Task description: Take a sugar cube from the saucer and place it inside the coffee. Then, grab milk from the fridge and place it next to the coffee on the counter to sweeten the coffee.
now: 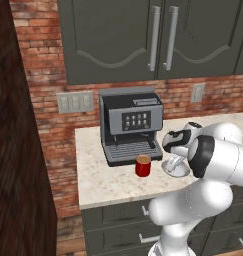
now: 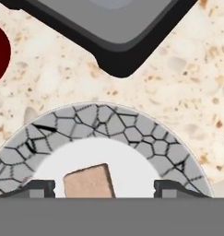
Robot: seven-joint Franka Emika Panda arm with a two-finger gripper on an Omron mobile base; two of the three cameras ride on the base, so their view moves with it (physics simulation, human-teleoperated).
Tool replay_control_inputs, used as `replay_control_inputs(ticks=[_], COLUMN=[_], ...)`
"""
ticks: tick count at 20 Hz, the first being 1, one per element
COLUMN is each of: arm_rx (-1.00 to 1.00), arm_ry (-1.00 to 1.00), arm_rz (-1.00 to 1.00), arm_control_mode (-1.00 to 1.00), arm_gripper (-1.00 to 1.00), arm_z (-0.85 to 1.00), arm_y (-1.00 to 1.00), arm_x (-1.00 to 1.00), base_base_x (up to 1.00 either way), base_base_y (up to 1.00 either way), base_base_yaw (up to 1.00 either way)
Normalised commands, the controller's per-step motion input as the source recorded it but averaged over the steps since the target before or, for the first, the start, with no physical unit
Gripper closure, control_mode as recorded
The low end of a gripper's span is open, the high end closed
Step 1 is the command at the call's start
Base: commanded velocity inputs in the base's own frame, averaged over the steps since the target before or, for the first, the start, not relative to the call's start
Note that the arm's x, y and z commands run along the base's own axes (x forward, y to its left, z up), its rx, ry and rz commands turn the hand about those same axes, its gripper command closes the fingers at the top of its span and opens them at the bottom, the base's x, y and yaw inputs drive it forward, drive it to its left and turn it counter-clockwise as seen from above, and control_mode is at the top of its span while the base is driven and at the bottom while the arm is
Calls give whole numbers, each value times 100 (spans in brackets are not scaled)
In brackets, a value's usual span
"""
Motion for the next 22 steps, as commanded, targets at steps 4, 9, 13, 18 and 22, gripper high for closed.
replay_control_inputs(ticks=[4, 9, 13, 18, 22], arm_rx=[-1, 0, 0, 0, 0], arm_ry=[0, -1, -2, 0, -1], arm_rz=[0, 0, 0, 0, 0], arm_control_mode=[-100, -100, -100, -100, -100], arm_gripper=[100, 100, 100, 100, 100], arm_z=[-3, -2, -1, 11, 37], arm_y=[0, 0, 2, 9, 11], arm_x=[0, 0, -3, -25, -27], base_base_x=[0, 0, 0, 0, 0], base_base_y=[0, 0, 0, 0, 0], base_base_yaw=[0, 0, 0, 0, 0])
